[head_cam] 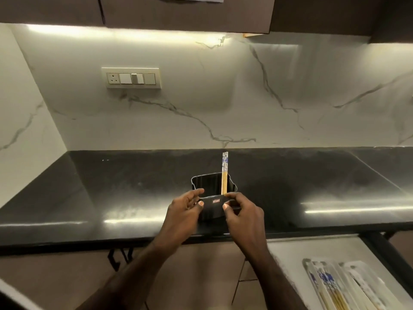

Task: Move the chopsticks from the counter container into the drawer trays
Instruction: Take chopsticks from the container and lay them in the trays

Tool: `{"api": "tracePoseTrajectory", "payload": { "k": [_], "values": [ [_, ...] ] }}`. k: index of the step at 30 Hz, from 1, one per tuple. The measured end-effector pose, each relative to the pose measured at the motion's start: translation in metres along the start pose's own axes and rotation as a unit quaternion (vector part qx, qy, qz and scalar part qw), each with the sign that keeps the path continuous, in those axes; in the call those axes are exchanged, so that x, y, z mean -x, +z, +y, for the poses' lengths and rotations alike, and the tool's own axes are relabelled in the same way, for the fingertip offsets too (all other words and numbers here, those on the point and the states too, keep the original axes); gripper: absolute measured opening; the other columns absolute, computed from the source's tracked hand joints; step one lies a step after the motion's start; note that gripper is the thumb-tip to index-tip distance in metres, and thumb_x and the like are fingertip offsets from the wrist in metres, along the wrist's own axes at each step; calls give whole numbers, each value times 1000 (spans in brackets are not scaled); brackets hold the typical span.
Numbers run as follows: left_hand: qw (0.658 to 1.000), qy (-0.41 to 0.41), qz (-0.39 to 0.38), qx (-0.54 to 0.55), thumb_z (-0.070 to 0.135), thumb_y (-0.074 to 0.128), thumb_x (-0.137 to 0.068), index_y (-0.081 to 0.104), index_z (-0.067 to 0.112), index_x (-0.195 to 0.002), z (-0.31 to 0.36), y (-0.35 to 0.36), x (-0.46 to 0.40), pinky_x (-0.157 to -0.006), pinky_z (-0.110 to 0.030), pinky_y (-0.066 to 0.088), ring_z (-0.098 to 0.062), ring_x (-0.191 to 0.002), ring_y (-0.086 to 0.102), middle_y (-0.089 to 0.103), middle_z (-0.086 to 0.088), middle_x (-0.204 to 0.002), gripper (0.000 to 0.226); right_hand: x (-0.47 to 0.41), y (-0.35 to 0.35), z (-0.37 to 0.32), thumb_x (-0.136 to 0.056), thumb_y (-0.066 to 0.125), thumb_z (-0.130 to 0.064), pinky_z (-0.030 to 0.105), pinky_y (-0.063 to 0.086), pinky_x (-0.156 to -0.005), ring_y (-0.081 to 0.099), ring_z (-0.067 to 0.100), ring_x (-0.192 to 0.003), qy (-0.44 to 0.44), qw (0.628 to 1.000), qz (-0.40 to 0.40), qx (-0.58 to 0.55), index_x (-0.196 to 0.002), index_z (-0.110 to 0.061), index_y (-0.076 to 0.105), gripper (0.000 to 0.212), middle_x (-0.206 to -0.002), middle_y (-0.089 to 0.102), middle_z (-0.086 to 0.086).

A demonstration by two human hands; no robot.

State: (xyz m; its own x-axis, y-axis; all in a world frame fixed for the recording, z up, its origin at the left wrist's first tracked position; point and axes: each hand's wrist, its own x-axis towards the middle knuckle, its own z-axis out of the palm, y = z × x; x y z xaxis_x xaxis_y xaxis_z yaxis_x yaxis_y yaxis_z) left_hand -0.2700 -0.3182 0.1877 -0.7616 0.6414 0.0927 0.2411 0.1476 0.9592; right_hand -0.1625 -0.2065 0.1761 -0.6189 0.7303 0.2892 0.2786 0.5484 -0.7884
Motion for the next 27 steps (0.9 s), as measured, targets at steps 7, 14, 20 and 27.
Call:
{"api": "tracePoseTrajectory", "payload": {
  "k": [7, 14, 20, 27],
  "values": [
    [1000, -18, -11, 20, 3, 52, -95, 54, 14, -132, 4, 39, -86, -98, -25, 50, -4, -114, 60, 61, -1, -130, 39, -86, 4, 36, -92, 63, -17, 6, 45, -77, 61, -1, -95, 13, 999, -39, 20, -124, -22, 61, 32, -115, 68, -6],
    [999, -28, -10, 17, -2, 52, -94, 56, 7, -130, -5, 66, -145, -71, -3, 47, 20, -80, 61, 63, 11, -106, 37, -141, 14, 55, -91, 64, -17, 20, 54, -87, 64, 1, -96, 33, 998, -60, 16, -118, -26, 64, 27, -109, 70, -8],
    [999, -28, -27, -15, 1, 54, -94, 57, 13, -129, -19, 72, -180, -73, -3, 46, 9, -96, 60, 64, 4, -116, 37, -162, 34, 65, -92, 62, -21, 30, 57, -89, 65, 4, -99, 59, 995, -78, 36, -119, -27, 63, 27, -109, 71, -6],
    [998, -27, -57, -23, 3, 56, -93, 53, 17, -133, -31, 73, -220, -83, -5, 44, 10, -107, 55, 62, 11, -124, 43, -185, 47, 66, -92, 64, -23, 23, 56, -86, 66, 3, -92, 113, 988, -90, 55, -119, -27, 63, 28, -107, 70, -7]
  ]
}}
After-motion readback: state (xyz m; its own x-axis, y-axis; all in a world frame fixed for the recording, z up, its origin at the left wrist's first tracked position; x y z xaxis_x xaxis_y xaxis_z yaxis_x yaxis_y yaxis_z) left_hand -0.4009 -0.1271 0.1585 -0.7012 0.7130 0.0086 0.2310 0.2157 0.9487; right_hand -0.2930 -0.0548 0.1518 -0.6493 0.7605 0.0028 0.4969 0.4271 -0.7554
